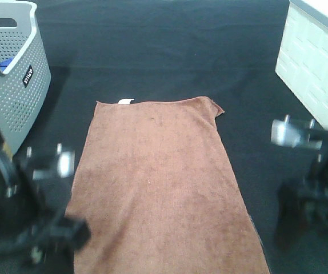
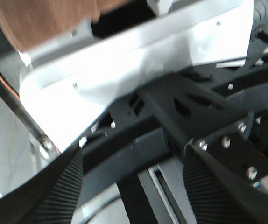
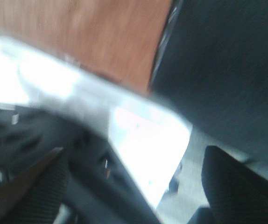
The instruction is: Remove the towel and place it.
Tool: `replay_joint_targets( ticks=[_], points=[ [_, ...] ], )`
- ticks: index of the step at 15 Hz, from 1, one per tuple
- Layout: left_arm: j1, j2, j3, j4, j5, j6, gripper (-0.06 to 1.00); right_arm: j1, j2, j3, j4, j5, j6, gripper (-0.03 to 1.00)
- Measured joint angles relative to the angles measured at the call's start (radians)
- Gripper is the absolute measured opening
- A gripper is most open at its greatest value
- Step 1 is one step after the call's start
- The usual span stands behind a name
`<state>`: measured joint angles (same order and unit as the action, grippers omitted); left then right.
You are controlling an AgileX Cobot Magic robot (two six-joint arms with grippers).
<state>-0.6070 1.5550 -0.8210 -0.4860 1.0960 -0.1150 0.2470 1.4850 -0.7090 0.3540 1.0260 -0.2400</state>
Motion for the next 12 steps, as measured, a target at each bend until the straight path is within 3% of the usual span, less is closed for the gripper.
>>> replay_joint_targets(
  ticks=[1,2,4,6,9,12],
  points=[
    [0.029,0.008,-0.06,0.051,0.01,0.0,0.6,-0.048,0.0,-0.045,-0.005,-0.018,0.013,0.76],
    [0.109,0.056,-0.183,0.147,0.052,0.042,0.6,-0.17,0.0,-0.149,-0.006,-0.039,0.01,0.76],
    [0.173,0.131,-0.315,0.24,0.045,0.098,0.6,-0.218,0.0,-0.233,-0.01,-0.072,0.009,0.76],
    [0.203,0.162,-0.397,0.32,0.008,0.077,0.6,-0.219,0.0,-0.271,0.006,-0.088,0.042,0.76],
    [0.262,0.221,-0.514,0.346,-0.031,0.069,0.7,-0.223,0.07,-0.329,0.02,-0.096,0.091,0.76],
    [0.305,0.393,-0.714,0.369,-0.024,0.08,0.72,-0.223,0.243,-0.531,0.024,-0.072,0.096,0.76]
  ],
)
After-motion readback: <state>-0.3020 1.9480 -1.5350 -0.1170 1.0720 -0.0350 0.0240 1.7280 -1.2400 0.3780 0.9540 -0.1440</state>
